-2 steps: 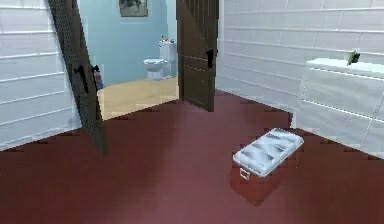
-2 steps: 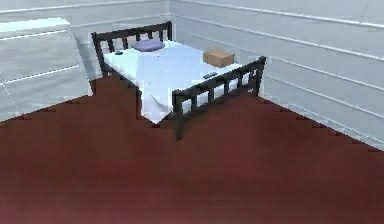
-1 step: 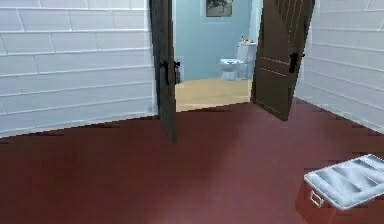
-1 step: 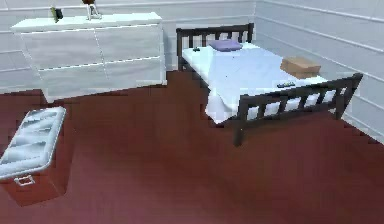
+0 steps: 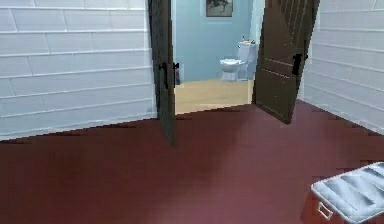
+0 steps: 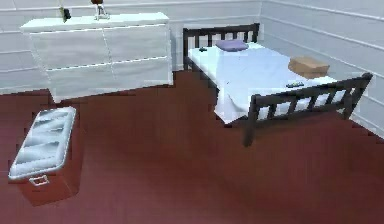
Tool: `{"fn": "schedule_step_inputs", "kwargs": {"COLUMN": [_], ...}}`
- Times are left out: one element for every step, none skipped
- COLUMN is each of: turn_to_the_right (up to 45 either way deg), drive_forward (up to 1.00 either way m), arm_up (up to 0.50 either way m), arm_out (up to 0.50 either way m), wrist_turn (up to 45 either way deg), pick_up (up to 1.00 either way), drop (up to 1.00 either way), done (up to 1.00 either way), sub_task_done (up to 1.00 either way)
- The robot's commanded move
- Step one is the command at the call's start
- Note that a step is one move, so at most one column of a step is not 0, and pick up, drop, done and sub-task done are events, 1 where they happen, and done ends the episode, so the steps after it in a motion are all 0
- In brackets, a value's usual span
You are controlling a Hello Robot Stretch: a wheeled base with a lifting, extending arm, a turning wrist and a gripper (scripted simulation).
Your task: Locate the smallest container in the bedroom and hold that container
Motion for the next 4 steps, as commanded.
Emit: {"fn": "schedule_step_inputs", "kwargs": {"turn_to_the_right": [-18.0, 0.0, -33.0, 0.0], "drive_forward": [0.0, 0.8, 0.0, 0.3], "arm_up": [0.0, 0.0, 0.0, 0.0], "arm_out": [0.0, 0.0, 0.0, 0.0], "wrist_turn": [0.0, 0.0, 0.0, 0.0], "pick_up": [0.0, 0.0, 0.0, 0.0], "drop": [0.0, 0.0, 0.0, 0.0], "done": [0.0, 0.0, 0.0, 0.0], "sub_task_done": [0.0, 0.0, 0.0, 0.0]}}
